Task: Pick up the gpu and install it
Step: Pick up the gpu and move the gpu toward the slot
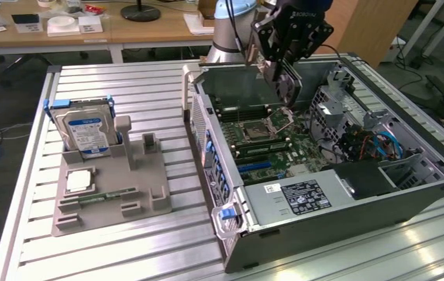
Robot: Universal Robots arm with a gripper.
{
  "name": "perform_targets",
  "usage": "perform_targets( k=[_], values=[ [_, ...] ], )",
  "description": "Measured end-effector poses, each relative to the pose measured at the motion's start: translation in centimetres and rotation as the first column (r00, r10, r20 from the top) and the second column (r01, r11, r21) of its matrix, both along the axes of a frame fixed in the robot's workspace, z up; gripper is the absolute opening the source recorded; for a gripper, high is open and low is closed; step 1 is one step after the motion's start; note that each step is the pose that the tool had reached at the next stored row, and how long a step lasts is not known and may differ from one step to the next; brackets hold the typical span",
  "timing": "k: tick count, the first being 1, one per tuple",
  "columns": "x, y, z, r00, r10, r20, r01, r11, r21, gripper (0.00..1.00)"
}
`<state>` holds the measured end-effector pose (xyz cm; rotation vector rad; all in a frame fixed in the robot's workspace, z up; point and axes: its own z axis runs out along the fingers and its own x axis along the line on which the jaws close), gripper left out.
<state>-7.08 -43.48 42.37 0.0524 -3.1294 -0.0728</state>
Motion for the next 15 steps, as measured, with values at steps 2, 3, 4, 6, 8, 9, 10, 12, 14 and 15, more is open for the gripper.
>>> perform_targets(
  k=[2, 3, 4, 6, 8, 9, 10, 12, 14, 15],
  values=[
    [0.2, 0.0, -0.01, 1.0, 0.0, 0.0, 0.0, 1.0, 0.0, 0.28],
    [0.3, 0.0, -0.01, 1.0, 0.0, 0.0, 0.0, 1.0, 0.0001, 0.28],
    [0.5, 0.0, -0.01, 1.0, 0.0, 0.0, 0.0, 1.0, 0.0, 0.28],
    [0.7, 0.0, -0.01, 1.0, 0.0, 0.0, 0.0, 1.0, 0.0, 0.28],
    [1.0, 0.0, -0.02, 1.0, 0.0, 0.0, 0.0, 1.0, 0.0001, 0.28],
    [1.1, 0.0, -0.02, 1.0, 0.0, 0.0, 0.0, 1.0, 0.0, 0.28],
    [1.2, 0.0, -0.02, 1.0, 0.0, 0.0, 0.0, 1.0, 0.0, 0.28],
    [1.4, 0.0, -0.03, 1.0, 0.001, 0.0, -0.001, 1.0, 0.0, 0.28],
    [1.7, 0.0, -0.03, 1.0, 0.0, 0.0, 0.0, 1.0, 0.0, 0.28],
    [1.8, 0.0, -0.04, 1.0, 0.0, 0.0, 0.0, 1.0, 0.0, 0.28]
  ],
)
